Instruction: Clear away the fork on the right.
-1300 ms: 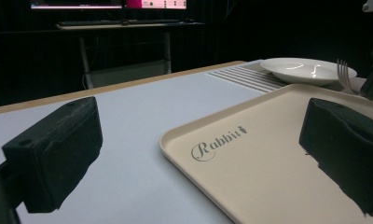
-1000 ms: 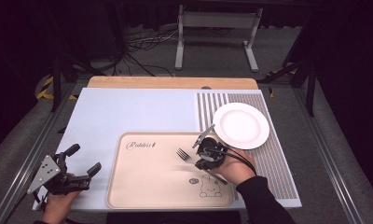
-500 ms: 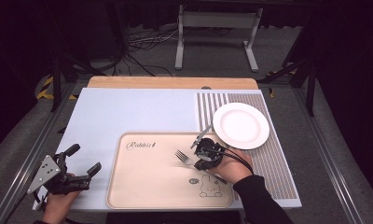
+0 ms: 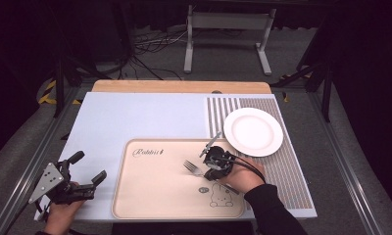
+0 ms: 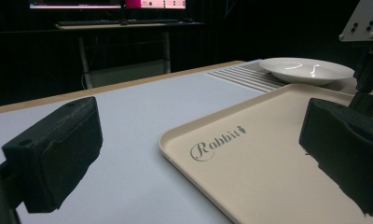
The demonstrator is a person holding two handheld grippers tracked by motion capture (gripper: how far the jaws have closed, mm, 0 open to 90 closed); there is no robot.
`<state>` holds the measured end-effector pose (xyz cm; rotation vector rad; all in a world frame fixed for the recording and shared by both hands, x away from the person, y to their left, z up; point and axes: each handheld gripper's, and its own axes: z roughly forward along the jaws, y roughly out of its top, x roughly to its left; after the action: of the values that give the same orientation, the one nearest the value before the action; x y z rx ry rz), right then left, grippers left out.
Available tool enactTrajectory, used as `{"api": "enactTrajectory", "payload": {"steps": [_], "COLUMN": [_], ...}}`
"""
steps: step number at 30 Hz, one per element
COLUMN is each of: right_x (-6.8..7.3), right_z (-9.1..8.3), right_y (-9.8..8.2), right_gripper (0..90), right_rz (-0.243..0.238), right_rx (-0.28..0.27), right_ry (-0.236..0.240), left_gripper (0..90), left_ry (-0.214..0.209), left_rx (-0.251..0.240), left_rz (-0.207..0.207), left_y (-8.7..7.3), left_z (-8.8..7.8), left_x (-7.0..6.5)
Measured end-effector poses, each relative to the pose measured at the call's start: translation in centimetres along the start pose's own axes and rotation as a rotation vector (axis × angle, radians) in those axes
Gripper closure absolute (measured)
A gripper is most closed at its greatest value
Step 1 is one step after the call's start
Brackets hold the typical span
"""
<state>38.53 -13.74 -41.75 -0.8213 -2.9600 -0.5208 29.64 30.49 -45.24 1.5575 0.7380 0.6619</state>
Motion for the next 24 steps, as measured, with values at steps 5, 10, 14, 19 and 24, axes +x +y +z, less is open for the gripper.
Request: {"api": "enactTrajectory", "payload": {"steps": [5,10,14,19,24], "right_x": [0.13,0.16,0.27,0.24,0.01], "right_z": [0.03,0.0,0.12,0.16,-0.31], "right_y": [-0.02,-0.1,-0.15,-0.27,-0.31], "right_gripper": [85.3,85.3,85.3,85.0,66.7], "right_rz": [-0.001,0.004,0.006,0.008,0.023], "right_rx": [0.006,0.01,0.018,0.012,-0.039], "right_ry": [0.012,0.022,0.035,0.039,0.035], "left_gripper": [0.1,0.1,0.1,0.1,0.1], "left_ry": [0.001,-0.001,-0.001,0.0,0.0], "left_rx": [-0.001,0.001,0.001,0.002,0.002], "left_rz": [-0.004,-0.002,-0.003,-0.004,-0.004], "left_y": [-0.01,-0.01,-0.02,-0.03,-0.03], "left_z": [0.02,0.03,0.04,0.05,0.07], "left_x": [0.0,-0.01,-0.01,-0.02,-0.02]}}
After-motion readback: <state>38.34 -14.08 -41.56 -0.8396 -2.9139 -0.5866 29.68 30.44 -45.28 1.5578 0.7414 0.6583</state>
